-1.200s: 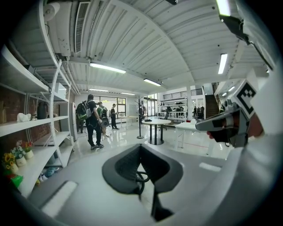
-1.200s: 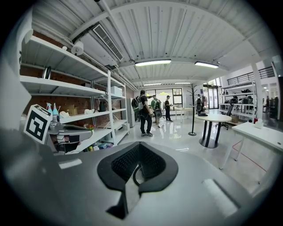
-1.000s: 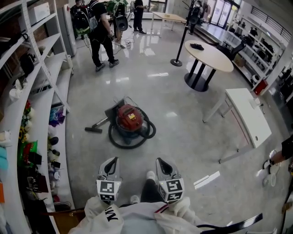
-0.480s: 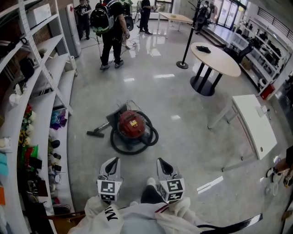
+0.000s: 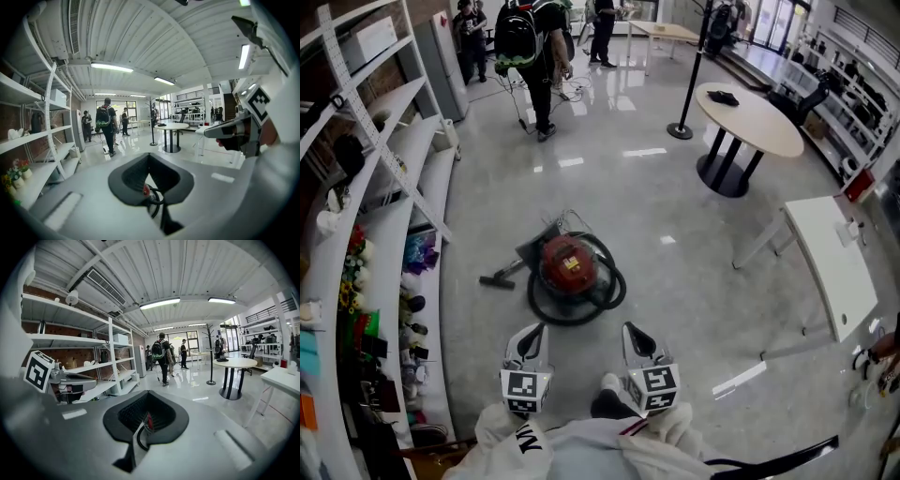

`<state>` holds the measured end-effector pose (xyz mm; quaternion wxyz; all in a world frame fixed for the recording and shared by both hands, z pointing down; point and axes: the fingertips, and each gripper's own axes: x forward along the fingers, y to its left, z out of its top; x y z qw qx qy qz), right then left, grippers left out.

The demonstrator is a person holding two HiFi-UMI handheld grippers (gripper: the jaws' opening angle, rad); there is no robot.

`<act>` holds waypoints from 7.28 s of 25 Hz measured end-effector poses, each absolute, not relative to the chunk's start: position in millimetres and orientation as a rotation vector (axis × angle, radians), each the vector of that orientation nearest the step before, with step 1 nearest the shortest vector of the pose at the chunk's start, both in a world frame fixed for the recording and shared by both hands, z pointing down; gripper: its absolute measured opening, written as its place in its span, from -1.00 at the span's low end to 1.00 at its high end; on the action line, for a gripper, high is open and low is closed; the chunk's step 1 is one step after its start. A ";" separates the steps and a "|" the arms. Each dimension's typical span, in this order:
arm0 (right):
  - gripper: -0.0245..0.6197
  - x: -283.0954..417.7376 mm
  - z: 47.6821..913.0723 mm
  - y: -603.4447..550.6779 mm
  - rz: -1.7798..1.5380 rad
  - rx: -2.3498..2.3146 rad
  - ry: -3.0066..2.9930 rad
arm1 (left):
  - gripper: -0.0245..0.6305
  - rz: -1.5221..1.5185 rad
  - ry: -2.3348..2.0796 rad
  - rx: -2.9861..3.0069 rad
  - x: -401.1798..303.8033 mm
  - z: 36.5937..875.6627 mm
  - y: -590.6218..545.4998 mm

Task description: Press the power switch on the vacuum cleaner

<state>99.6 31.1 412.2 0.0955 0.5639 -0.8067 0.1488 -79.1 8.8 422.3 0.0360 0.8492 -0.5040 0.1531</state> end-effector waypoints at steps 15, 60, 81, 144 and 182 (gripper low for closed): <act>-0.92 134.2 422.4 -21.6 0.475 1.587 -2.446 | -0.93 0.509 -1.610 2.559 -41.4 422.8 -29.1; -0.92 115.4 431.9 -133.9 0.481 1.502 -2.421 | -0.93 0.479 -1.613 2.483 -57.3 434.9 -137.0; -0.92 68.6 430.9 -211.7 0.445 1.537 -2.330 | -0.93 0.431 -1.513 2.567 -94.5 437.2 -219.9; -0.92 86.5 726.3 -282.7 0.806 1.285 -2.143 | -0.93 0.689 -1.367 2.253 -29.5 755.4 -274.5; -0.92 80.2 770.6 -264.3 0.859 1.282 -2.075 | -0.93 0.848 -1.179 2.186 1.5 887.0 -265.9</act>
